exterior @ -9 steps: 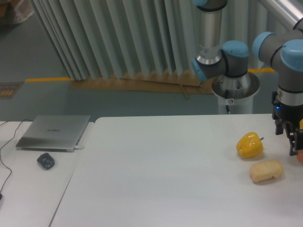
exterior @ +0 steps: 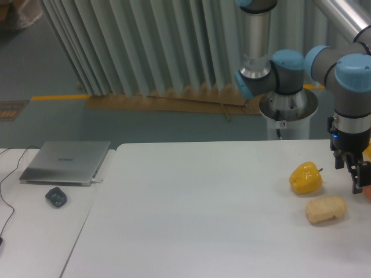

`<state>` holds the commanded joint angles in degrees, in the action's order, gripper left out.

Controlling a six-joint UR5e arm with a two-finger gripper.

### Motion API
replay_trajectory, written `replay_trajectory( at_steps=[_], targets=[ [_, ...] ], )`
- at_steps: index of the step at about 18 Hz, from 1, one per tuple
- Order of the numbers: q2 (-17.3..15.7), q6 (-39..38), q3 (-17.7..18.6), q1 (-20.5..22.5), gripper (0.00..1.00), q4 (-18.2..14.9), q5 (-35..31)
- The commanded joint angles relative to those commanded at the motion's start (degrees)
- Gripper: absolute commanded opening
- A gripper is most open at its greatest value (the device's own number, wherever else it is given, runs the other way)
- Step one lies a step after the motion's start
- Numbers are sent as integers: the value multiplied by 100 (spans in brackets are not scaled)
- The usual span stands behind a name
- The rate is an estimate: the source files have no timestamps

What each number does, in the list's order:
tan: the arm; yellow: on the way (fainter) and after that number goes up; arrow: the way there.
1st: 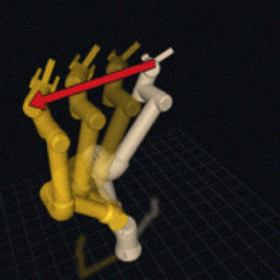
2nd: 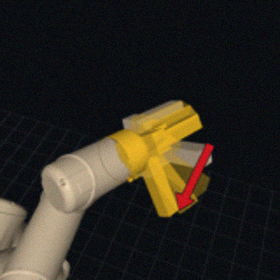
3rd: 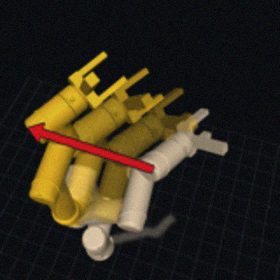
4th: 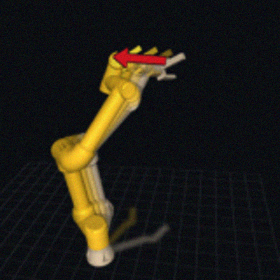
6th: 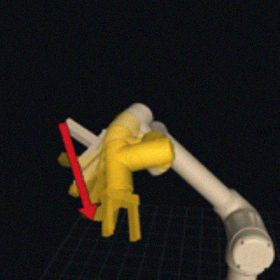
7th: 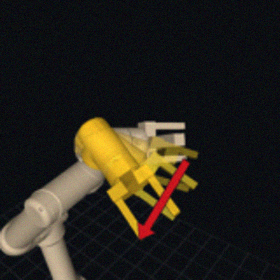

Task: Place the bread in the basket
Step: 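Move the gripper over the tan bread roll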

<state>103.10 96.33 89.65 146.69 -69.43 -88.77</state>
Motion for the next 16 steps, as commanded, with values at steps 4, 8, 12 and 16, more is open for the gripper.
replay_trajectory(
  at_steps=[4,8,12,16],
  targets=[
    [0,-9,0,0,100,-9,9],
    [0,-9,-9,0,100,-9,9],
    [9,-9,0,0,100,-9,0],
    [70,-26,9,-9,100,9,-9]
  ],
)
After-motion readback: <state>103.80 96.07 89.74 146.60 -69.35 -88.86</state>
